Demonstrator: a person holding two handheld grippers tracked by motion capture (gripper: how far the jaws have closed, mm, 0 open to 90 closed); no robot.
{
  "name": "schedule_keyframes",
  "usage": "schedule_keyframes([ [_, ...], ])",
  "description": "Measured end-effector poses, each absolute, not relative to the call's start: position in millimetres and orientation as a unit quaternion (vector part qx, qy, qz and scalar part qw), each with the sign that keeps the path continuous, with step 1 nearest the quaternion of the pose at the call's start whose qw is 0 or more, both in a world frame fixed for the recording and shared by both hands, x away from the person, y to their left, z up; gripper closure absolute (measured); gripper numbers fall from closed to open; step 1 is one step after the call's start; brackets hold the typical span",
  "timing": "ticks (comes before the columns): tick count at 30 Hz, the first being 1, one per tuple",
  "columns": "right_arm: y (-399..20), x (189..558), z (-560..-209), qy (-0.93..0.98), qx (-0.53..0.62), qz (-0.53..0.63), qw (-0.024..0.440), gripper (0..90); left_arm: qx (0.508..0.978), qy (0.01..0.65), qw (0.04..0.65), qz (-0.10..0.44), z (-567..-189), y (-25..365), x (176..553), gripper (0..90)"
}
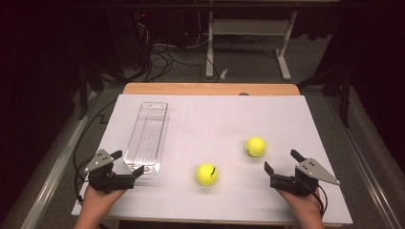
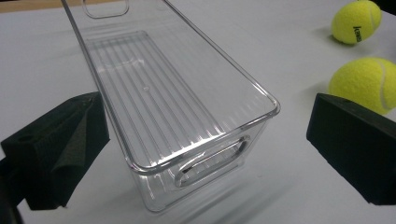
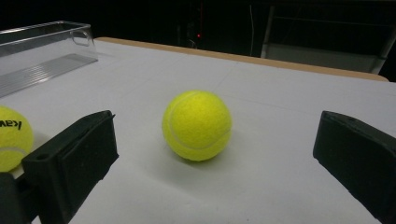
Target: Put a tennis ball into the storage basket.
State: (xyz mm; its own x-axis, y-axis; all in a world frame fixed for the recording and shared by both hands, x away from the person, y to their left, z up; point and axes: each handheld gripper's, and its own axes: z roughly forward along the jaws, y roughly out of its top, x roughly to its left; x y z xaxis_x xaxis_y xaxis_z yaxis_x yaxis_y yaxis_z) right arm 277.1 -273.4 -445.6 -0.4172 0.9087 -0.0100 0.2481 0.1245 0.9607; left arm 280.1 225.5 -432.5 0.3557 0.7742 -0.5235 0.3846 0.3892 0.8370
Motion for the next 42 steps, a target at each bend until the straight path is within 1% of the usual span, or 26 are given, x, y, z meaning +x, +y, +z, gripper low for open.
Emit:
schedule_keyframes([
  [2,-273.8,277.2,-445.1,0.676,0.427,0.507,0.321,0.2,0.532,0.548,0.628,0.152,-433.3,224.7,280.3,0.3],
  [26,-273.2,277.0,-444.4,0.675,0.426,0.508,0.324,0.2,0.544,0.587,0.583,0.139,-443.2,227.0,285.2,0.3],
  [32,-273.0,277.1,-444.6,0.677,0.424,0.509,0.321,0.2,0.552,0.599,0.563,0.138,-447.3,225.8,286.5,0.7],
  [42,-271.3,277.3,-444.2,0.678,0.421,0.514,0.313,0.2,0.565,0.619,0.532,0.121,-451.7,222.7,288.0,0.7],
])
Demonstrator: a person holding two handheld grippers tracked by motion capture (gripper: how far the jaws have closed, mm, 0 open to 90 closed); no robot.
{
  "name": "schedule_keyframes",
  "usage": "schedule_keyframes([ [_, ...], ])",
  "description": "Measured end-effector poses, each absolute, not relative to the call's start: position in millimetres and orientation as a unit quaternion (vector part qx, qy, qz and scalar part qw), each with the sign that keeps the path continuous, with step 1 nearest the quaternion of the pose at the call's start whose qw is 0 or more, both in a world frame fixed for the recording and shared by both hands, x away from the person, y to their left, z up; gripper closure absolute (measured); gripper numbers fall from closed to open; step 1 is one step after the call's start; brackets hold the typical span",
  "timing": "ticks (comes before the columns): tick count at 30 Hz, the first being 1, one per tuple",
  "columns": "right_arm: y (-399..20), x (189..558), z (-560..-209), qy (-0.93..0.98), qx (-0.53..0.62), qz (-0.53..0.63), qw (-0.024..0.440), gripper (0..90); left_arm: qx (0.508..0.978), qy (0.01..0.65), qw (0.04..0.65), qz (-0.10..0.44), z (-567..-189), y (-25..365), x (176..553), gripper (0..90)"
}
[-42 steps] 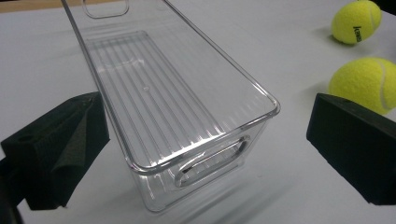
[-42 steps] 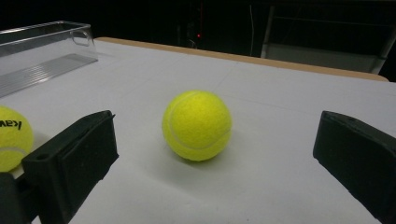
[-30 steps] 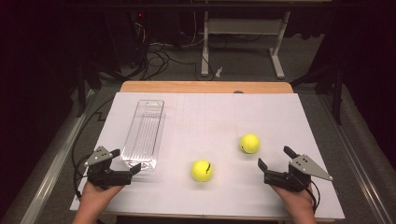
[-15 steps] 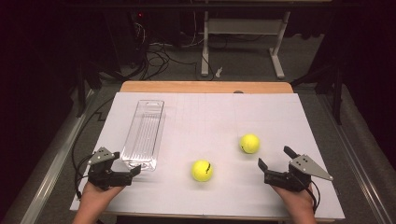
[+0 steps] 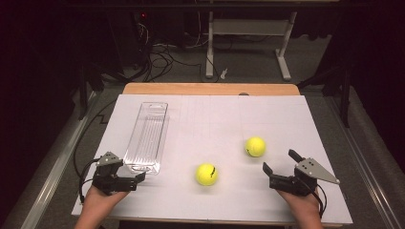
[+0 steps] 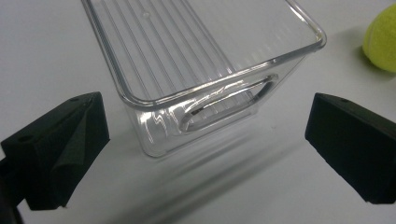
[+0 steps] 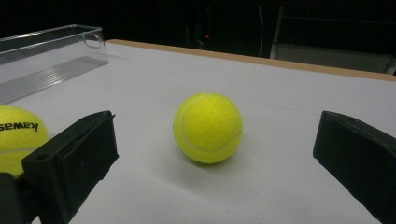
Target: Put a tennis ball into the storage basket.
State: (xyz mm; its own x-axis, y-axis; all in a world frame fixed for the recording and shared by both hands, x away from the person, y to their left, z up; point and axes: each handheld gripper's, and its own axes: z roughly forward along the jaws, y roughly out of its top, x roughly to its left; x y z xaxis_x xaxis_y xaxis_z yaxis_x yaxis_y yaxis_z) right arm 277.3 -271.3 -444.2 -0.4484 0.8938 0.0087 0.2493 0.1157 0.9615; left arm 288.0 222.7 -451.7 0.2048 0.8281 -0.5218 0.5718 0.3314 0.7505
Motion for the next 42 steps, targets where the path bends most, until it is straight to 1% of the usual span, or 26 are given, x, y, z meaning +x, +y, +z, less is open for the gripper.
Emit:
schedule_keyframes([
  [7,-270.7,277.2,-444.2,0.678,0.419,0.513,0.319,0.3,0.577,0.634,0.502,0.115,-450.9,218.0,292.6,0.7],
  [12,-270.7,277.1,-445.7,0.682,0.414,0.513,0.317,0.2,0.601,0.636,0.467,0.123,-447.5,214.7,294.4,0.7],
  [19,-269.1,276.8,-445.6,0.685,0.407,0.516,0.315,0.2,0.614,0.650,0.434,0.111,-446.3,221.8,297.0,0.7],
  [23,-269.1,276.4,-445.3,0.684,0.407,0.518,0.315,0.2,0.614,0.661,0.422,0.093,-446.0,224.7,298.4,0.7],
  [27,-268.7,276.3,-445.3,0.684,0.406,0.518,0.314,0.2,0.623,0.666,0.402,0.080,-446.6,228.4,299.3,0.7],
  [33,-268.6,276.0,-445.5,0.684,0.407,0.517,0.315,0.2,0.642,0.666,0.370,0.082,-448.1,231.3,300.8,0.7],
  [42,-269.2,275.5,-445.9,0.684,0.407,0.517,0.315,0.2,0.656,0.672,0.336,0.063,-448.3,231.3,306.9,0.7],
])
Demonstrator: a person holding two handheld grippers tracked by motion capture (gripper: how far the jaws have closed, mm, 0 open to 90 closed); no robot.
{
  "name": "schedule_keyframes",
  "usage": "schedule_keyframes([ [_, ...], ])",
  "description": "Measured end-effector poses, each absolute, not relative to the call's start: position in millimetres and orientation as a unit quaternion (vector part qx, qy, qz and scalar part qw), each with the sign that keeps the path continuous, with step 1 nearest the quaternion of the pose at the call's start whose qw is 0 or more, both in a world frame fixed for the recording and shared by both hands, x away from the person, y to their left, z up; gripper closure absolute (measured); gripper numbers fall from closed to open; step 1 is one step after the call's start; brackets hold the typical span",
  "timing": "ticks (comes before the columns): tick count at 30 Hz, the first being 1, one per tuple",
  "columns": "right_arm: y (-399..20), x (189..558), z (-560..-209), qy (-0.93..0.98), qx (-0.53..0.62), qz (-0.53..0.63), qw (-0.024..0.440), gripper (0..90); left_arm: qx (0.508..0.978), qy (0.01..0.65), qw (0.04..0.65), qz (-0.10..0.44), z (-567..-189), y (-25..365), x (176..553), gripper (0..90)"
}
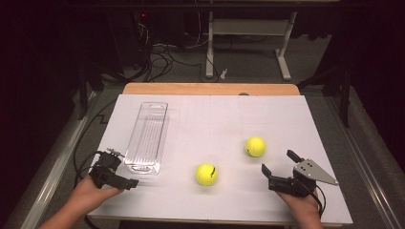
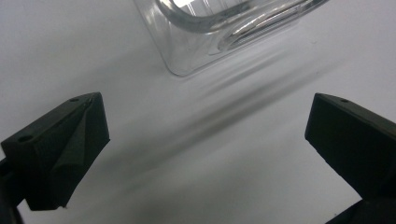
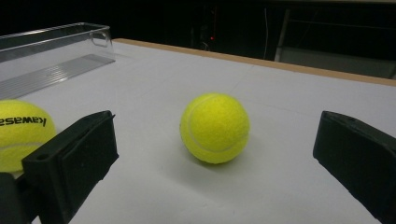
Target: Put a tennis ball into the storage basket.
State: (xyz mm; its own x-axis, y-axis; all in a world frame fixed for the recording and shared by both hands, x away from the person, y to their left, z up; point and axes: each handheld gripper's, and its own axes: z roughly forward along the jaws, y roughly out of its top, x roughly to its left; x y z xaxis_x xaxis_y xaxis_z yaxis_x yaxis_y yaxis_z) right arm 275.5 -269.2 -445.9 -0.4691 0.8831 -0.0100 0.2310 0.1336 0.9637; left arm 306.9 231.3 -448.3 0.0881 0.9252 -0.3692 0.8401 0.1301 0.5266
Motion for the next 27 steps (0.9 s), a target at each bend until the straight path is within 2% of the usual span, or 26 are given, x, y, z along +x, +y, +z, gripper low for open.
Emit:
schedule_keyframes([
  [16,-267.8,276.3,-446.9,0.690,0.404,0.515,0.309,0.2,0.687,0.673,0.271,0.035,-454.2,217.3,312.8,0.7],
  [27,-262.7,278.3,-446.2,0.696,0.405,0.510,0.301,0.2,0.694,0.675,0.250,0.021,-450.2,216.9,311.1,0.7],
])
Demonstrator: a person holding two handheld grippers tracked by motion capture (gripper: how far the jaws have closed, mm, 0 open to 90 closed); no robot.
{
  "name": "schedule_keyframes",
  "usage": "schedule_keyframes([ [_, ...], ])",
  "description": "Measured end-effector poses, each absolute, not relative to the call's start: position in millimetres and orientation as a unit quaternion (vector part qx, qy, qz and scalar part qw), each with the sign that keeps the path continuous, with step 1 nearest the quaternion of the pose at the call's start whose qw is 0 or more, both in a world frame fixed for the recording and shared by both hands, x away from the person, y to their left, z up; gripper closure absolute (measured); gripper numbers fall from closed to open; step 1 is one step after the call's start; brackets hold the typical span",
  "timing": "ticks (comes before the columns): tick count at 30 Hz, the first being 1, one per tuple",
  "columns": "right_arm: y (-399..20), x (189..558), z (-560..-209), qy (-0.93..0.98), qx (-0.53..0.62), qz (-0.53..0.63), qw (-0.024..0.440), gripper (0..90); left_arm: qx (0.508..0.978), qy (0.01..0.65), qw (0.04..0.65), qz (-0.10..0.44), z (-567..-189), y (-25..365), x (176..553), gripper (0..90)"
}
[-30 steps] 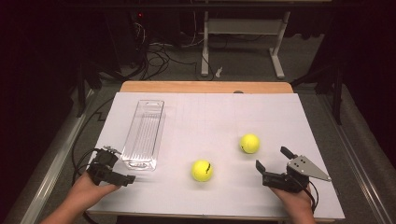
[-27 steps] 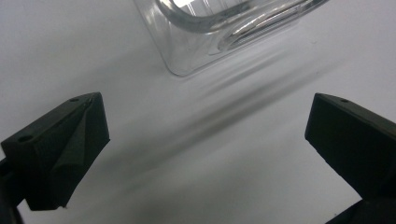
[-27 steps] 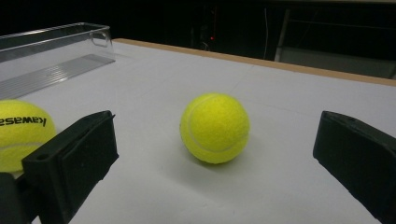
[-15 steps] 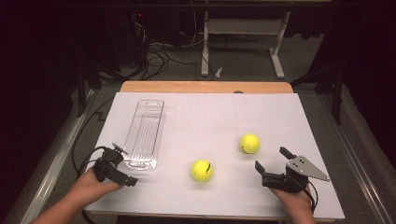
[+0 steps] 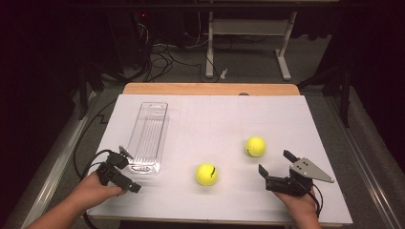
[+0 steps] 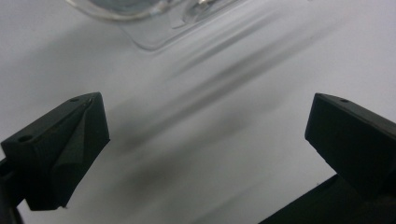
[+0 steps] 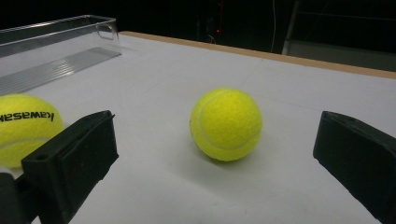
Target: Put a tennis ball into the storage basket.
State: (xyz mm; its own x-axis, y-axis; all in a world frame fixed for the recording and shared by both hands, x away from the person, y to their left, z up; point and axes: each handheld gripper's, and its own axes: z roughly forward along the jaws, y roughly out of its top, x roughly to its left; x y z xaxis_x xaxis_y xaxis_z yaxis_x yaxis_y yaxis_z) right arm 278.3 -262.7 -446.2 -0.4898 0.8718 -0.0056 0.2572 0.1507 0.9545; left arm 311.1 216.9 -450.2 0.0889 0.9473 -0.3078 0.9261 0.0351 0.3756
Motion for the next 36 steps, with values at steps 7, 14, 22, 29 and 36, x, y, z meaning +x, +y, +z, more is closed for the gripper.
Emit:
schedule_keyframes([
  [7,-262.5,282.3,-448.4,0.698,0.405,0.509,0.301,0.2,0.699,0.674,0.239,0.016,-450.6,214.5,311.9,0.7],
  [14,-262.9,287.2,-450.9,0.693,0.424,0.508,0.288,0.2,0.706,0.671,0.227,0.019,-443.5,209.9,312.4,0.7],
  [22,-265.2,287.8,-452.2,0.689,0.433,0.505,0.289,0.2,0.719,0.662,0.211,0.015,-437.9,203.8,307.0,0.7],
  [29,-266.3,286.0,-452.2,0.690,0.431,0.501,0.297,0.2,0.727,0.654,0.211,0.005,-433.9,198.0,301.7,0.7],
  [36,-267.7,284.5,-451.9,0.688,0.431,0.502,0.296,0.2,0.736,0.643,0.212,-0.002,-432.5,188.6,297.4,0.6],
])
